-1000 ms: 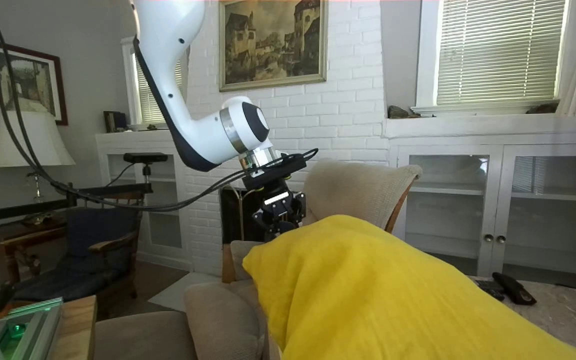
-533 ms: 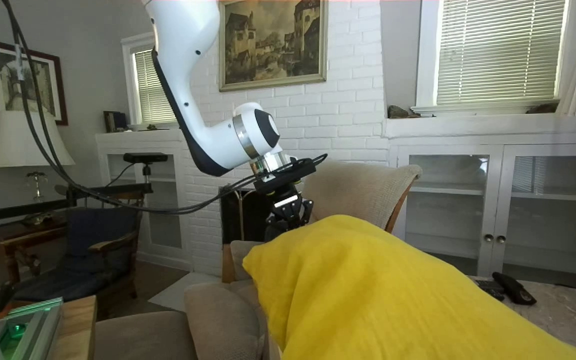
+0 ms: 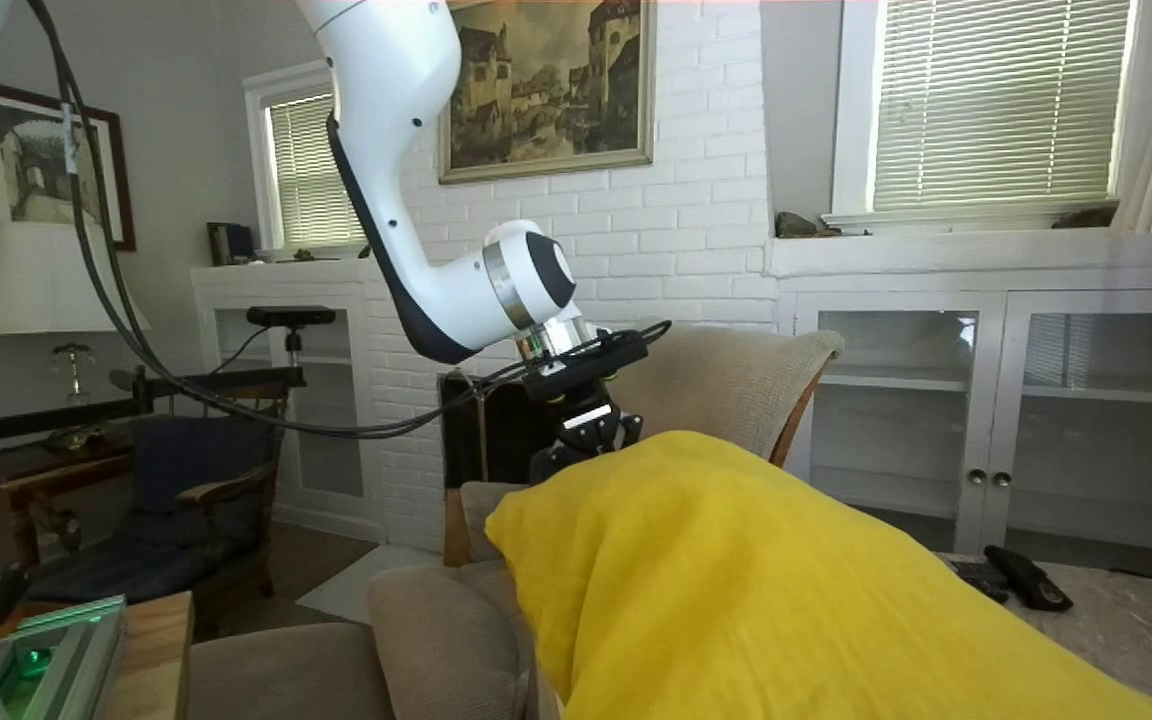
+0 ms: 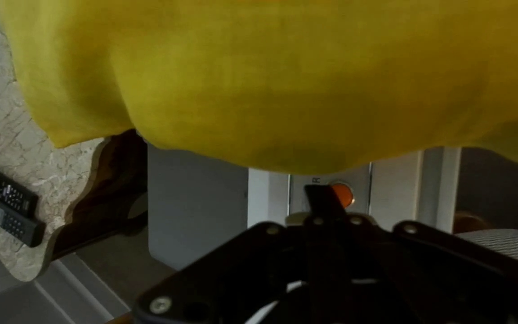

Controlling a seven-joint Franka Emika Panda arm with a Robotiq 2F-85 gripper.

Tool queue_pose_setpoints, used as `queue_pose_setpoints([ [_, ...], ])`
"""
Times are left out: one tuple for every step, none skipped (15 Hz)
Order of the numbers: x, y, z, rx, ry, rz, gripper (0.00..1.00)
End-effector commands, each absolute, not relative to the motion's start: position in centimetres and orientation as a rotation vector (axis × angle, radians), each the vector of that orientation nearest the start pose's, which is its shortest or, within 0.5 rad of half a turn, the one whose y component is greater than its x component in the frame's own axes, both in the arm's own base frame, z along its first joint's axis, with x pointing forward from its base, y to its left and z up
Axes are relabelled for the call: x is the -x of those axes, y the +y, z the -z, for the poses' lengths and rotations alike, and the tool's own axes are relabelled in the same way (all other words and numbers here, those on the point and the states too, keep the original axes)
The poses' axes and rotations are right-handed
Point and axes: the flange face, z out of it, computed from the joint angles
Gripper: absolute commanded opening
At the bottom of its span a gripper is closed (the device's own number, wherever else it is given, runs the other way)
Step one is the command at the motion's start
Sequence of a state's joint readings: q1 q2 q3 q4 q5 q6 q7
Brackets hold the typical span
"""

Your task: Open the machine

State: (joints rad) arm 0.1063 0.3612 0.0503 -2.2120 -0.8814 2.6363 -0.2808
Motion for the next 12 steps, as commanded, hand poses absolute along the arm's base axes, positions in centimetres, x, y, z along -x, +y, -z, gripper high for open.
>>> queue_pose_setpoints([
  [-54.5,10.6,-21.1,2.975,-2.015,0.002,0.0],
  [-54.5,10.6,-20.9,2.976,-2.019,-0.015,0.0],
  [-54.4,10.6,-20.8,2.973,-2.019,-0.028,0.0],
  [-54.2,10.6,-20.7,2.969,-2.024,-0.044,0.0],
  [-54.2,10.7,-20.6,2.968,-2.027,-0.054,0.0],
  [-54.1,10.8,-20.5,2.963,-2.031,-0.065,0.0],
  [-54.0,10.9,-20.4,2.958,-2.034,-0.07,0.0],
  [-54.0,11.0,-20.4,2.957,-2.037,-0.069,0.0],
  [-53.9,11.1,-20.3,2.95,-2.041,-0.066,0.0],
  [-53.9,11.3,-20.2,2.946,-2.042,-0.059,0.0],
  [-53.9,11.3,-20.2,2.944,-2.044,-0.061,0.0],
  [-53.9,11.4,-20.0,2.94,-2.045,-0.063,0.0],
])
